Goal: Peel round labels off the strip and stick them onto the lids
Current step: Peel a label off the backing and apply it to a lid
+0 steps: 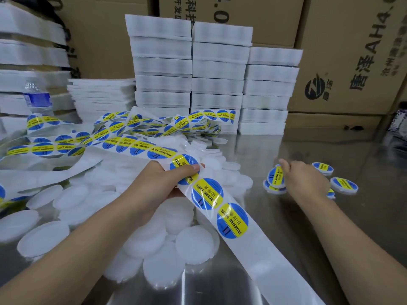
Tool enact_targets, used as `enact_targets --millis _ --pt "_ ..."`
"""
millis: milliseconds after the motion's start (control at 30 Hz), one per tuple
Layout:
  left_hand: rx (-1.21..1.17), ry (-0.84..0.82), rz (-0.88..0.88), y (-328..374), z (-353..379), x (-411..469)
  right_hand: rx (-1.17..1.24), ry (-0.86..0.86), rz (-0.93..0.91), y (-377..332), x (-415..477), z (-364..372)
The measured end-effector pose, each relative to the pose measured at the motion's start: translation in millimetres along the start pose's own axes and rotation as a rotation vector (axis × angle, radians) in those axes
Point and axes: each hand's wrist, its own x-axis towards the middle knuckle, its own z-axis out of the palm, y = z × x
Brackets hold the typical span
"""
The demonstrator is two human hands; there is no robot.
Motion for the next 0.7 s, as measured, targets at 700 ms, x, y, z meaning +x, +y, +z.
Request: enact_targets --millis 700 --pt "-0.122 0.272 0.007 9 -8 6 0.826 -0.346 -0.879 -75 -110 -32"
